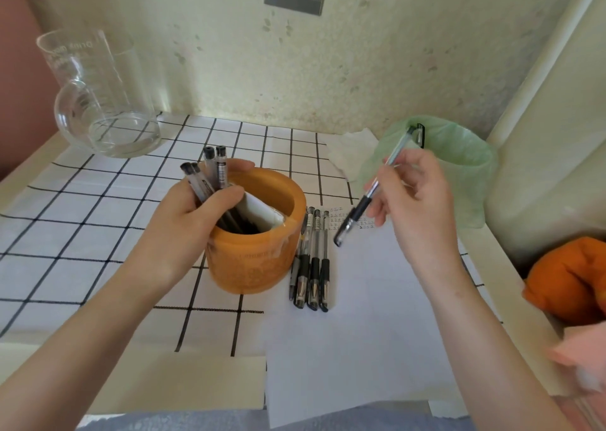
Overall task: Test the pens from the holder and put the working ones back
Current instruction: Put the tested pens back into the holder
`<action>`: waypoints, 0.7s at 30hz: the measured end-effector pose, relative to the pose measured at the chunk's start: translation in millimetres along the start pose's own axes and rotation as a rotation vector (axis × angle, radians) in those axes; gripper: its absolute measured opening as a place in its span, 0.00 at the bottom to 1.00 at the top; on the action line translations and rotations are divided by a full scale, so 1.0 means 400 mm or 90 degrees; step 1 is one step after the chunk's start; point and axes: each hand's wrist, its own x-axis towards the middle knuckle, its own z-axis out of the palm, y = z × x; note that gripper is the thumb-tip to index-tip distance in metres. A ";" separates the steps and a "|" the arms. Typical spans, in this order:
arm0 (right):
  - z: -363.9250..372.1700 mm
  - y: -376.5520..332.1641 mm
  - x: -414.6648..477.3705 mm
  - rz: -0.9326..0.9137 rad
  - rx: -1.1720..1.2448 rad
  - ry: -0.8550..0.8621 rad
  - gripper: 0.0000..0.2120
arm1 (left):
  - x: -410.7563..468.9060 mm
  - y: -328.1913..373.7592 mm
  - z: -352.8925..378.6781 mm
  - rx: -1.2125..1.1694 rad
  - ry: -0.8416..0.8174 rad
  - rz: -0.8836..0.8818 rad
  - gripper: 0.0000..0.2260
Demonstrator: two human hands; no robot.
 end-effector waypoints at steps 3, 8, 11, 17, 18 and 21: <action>0.013 -0.038 -0.011 -0.097 0.150 0.013 0.04 | 0.000 0.006 -0.002 -0.010 -0.012 0.006 0.13; 0.055 -0.073 -0.028 -0.194 0.224 -0.035 0.05 | -0.002 0.012 0.001 -0.026 -0.014 0.008 0.15; 0.088 -0.067 -0.037 -0.204 0.185 -0.084 0.07 | -0.001 0.012 0.003 -0.039 -0.017 0.004 0.15; 0.134 -0.019 -0.039 -0.189 -0.105 -0.110 0.11 | 0.002 0.008 0.005 -0.038 0.002 -0.020 0.10; 0.134 -0.014 -0.037 -0.197 -0.128 -0.098 0.11 | 0.002 0.006 0.006 -0.037 0.001 -0.020 0.10; 0.104 0.004 -0.020 -0.154 -0.212 -0.058 0.08 | 0.003 0.004 0.005 -0.040 -0.003 -0.021 0.12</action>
